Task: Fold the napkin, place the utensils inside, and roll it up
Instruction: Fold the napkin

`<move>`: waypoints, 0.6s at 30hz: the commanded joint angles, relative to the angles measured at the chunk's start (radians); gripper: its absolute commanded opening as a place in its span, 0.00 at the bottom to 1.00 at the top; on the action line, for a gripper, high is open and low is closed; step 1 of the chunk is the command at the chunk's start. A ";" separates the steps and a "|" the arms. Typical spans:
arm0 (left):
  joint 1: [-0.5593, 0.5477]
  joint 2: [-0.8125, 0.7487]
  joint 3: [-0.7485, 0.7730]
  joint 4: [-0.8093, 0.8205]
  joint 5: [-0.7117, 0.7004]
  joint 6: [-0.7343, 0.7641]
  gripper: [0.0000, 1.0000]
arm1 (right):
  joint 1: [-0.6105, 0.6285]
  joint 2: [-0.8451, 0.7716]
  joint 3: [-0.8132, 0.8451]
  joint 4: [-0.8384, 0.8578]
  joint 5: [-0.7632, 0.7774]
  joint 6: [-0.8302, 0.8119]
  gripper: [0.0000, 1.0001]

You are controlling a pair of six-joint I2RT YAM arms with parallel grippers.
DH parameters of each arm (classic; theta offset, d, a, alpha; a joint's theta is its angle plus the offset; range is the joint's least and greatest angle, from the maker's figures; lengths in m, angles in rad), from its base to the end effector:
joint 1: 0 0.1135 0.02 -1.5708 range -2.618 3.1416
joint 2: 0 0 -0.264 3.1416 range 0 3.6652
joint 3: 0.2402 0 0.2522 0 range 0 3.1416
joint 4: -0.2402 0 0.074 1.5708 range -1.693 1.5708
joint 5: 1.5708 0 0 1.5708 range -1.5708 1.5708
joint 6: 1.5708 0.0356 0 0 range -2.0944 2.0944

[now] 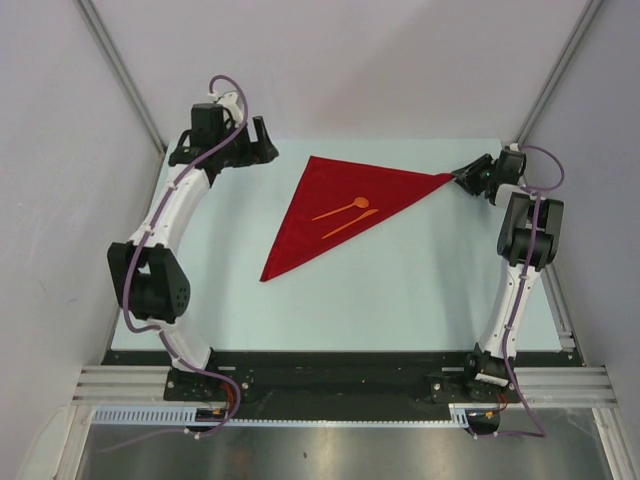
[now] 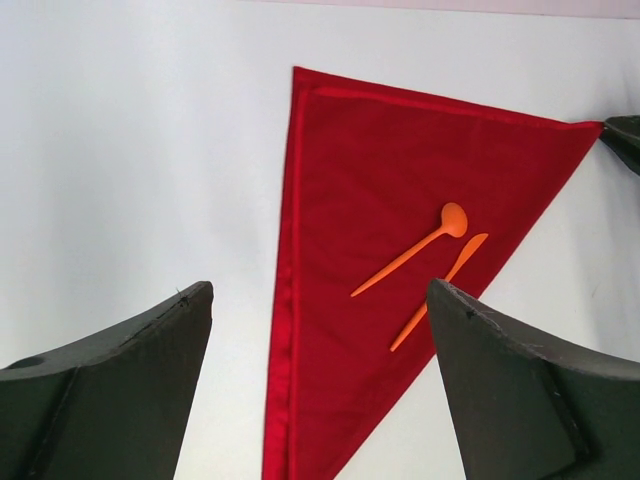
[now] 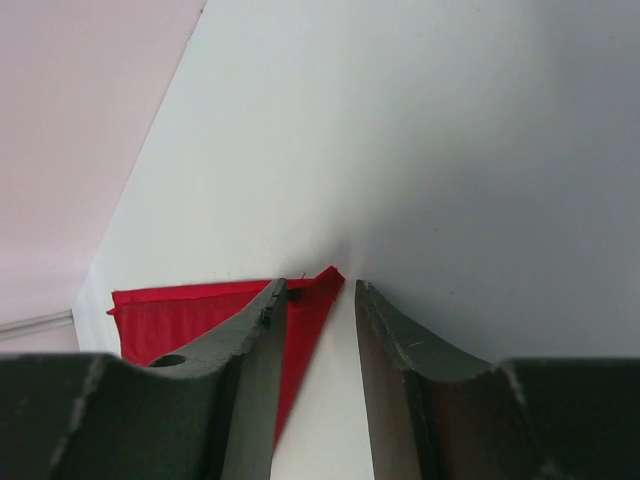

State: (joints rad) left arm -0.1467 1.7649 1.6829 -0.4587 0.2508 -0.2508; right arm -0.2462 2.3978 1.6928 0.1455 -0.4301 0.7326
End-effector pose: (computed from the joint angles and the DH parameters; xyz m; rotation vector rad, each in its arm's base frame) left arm 0.4073 -0.0691 0.3564 0.0409 2.1326 -0.5007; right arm 0.5175 -0.1147 0.1228 0.7805 2.0179 0.7417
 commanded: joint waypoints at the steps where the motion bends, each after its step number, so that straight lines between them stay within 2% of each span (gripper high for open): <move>1: 0.032 -0.087 -0.029 0.005 0.022 0.036 0.92 | 0.001 0.043 0.042 -0.058 0.031 -0.010 0.38; 8: 0.061 -0.128 -0.051 -0.032 0.013 0.085 0.92 | 0.008 0.055 0.067 -0.081 0.033 -0.012 0.30; 18: 0.105 -0.206 -0.150 -0.018 0.022 0.111 0.93 | 0.021 0.055 0.064 -0.073 0.028 -0.018 0.06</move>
State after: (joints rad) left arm -0.0647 1.6276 1.5639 -0.4900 0.2569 -0.1722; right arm -0.2371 2.4313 1.7439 0.0990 -0.4191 0.7315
